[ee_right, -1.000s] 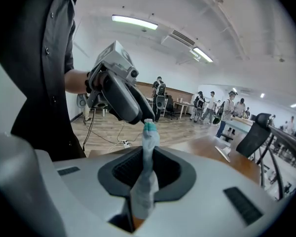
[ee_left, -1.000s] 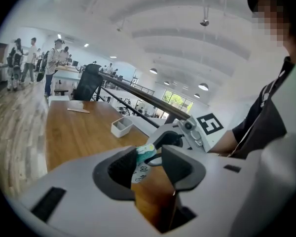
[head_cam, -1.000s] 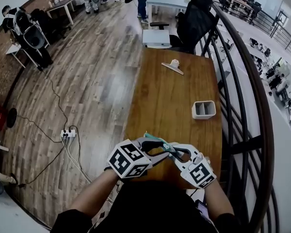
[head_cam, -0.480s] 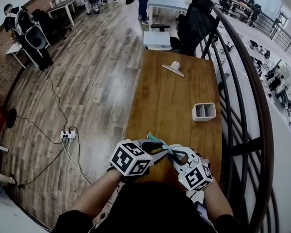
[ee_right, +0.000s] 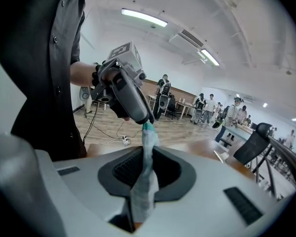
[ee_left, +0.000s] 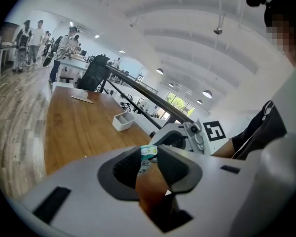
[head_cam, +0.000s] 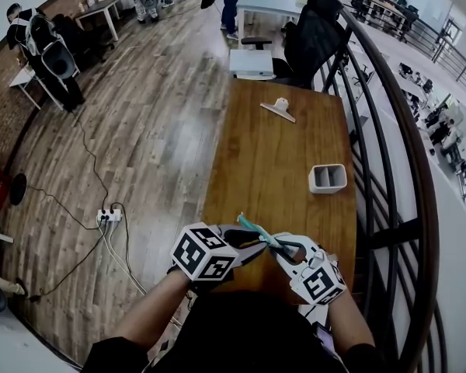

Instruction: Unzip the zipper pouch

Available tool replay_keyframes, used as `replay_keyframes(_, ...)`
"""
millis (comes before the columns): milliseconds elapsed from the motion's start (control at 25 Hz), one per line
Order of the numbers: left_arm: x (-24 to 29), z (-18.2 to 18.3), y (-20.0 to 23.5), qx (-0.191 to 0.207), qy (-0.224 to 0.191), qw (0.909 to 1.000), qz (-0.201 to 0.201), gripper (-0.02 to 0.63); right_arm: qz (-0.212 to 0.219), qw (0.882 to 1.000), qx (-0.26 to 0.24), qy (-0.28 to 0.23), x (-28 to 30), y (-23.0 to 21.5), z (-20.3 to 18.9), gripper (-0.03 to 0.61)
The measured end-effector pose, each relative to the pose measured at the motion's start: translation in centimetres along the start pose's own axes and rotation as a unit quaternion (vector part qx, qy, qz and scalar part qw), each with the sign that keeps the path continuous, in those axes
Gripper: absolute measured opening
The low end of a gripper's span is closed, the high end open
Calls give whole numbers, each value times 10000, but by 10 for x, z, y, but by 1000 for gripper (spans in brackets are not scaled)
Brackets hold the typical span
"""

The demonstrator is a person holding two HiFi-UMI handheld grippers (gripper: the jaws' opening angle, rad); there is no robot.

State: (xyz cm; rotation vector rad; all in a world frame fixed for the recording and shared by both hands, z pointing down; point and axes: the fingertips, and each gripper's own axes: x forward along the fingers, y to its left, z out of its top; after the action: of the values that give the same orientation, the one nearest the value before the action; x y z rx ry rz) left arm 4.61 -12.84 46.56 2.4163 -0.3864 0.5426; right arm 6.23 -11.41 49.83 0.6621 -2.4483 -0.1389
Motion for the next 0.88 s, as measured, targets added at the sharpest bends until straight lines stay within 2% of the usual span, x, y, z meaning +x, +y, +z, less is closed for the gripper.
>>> replay_keyframes(360, -5, -3, -9, -37, -50, 9996, -289, 106, 116, 9997, 130, -161, -5, 4, 1, 48)
replay_keyframes(640, -10, -3, -4, -72, -140, 9998, -156, 87, 132, 9995, 262, -143, -4, 7, -3, 48)
replay_keyframes(880, -8, -6, -1, -192, -86, 9995, -217, 68, 137, 9994, 281, -154, -4, 5, -5, 48)
